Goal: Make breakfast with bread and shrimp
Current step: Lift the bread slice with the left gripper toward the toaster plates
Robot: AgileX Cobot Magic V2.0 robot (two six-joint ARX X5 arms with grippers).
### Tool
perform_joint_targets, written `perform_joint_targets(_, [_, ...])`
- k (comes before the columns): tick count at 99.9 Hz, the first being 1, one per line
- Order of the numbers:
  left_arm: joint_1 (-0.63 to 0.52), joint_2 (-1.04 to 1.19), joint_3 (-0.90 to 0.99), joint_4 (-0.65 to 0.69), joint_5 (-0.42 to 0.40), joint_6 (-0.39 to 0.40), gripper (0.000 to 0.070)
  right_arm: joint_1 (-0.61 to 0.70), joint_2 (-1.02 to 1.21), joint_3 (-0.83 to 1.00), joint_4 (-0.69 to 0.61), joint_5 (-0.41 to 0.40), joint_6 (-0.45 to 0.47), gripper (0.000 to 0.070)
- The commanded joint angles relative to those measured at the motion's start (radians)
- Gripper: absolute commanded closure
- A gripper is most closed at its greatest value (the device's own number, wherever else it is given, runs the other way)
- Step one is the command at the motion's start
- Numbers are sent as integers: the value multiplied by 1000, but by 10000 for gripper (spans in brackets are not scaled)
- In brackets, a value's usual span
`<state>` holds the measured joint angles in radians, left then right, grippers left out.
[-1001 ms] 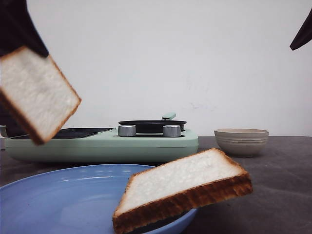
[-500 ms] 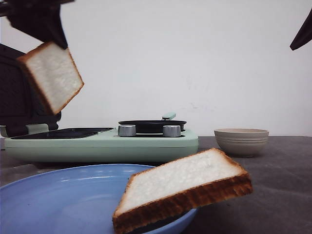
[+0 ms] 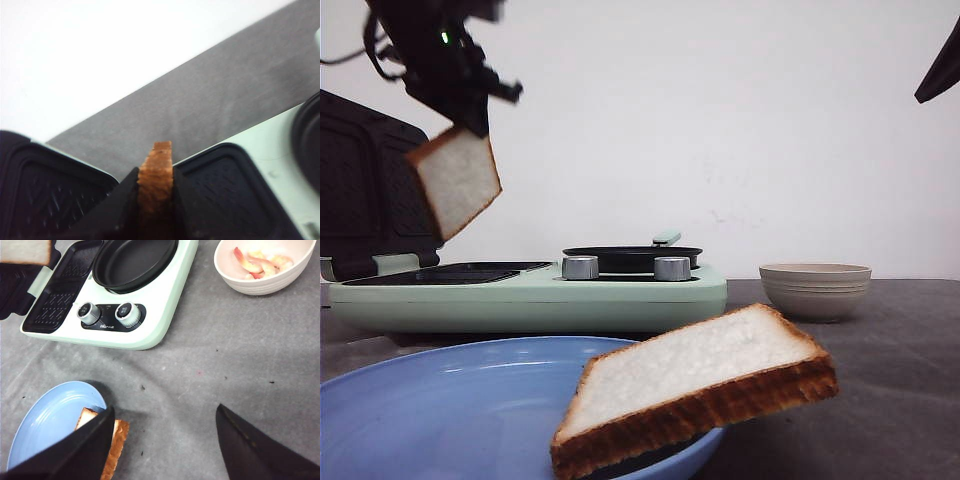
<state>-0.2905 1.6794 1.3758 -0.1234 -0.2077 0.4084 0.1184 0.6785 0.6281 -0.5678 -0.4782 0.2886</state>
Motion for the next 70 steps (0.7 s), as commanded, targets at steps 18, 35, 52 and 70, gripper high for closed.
perform_joint_targets(18, [-5, 101, 24, 110, -40, 189, 697, 4, 6, 15, -4, -4, -19, 303])
perform_joint_targets(35, [-6, 141, 24, 177, -54, 234, 697, 4, 6, 15, -3, -4, -20, 303])
perform_joint_targets(52, [-5, 173, 24, 232, -54, 244, 697, 4, 6, 15, -3, -4, -20, 303])
perform_joint_targets(70, [-5, 203, 26, 262, -54, 262, 697, 4, 6, 15, -4, -4, -20, 303])
